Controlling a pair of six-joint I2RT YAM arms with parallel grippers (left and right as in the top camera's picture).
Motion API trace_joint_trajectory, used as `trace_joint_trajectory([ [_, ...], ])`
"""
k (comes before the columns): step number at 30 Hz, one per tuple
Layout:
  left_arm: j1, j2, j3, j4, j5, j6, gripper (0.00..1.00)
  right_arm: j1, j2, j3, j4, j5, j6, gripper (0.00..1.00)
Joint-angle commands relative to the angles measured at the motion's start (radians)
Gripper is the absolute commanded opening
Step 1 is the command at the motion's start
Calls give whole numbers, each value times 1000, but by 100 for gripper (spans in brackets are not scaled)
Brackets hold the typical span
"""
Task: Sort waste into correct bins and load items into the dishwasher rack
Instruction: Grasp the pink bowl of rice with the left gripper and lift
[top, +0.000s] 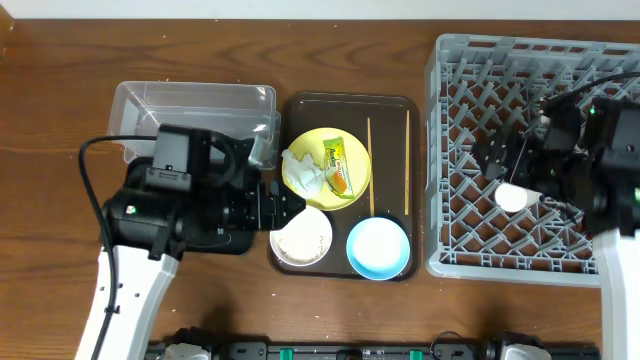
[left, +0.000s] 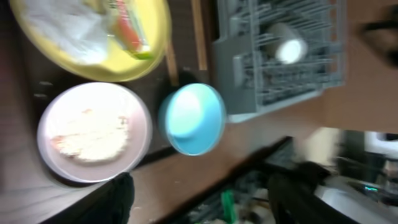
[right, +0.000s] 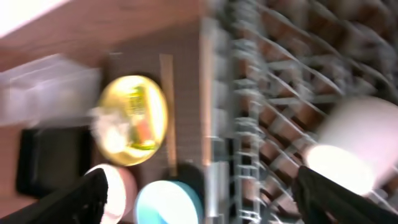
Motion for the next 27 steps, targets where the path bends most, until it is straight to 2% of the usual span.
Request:
trace_joint_trajectory([
  [1, -86, 5, -9, -2, -266, -8, 68, 43, -64, 19, 2, -94, -62, 97],
  [4, -205, 39, -39, 26, -443, -92, 64, 68, -89, 18, -2, -93, -61, 99],
  [12, -467, 281, -75, 151, -739, -351, 52, 87, -80, 17, -37, -93, -61, 98],
  [20, -515, 513, -75, 296, -718, -463, 43, 87, -78, 11, -58, -93, -61, 98],
  [23, -515, 552, -75, 326, -686, -473, 35, 87, -78, 8, -58, -85, -61, 98],
  [27, -522, 596, -76, 342, -642, -475, 31, 87, -78, 6, -58, -74, -61, 98],
])
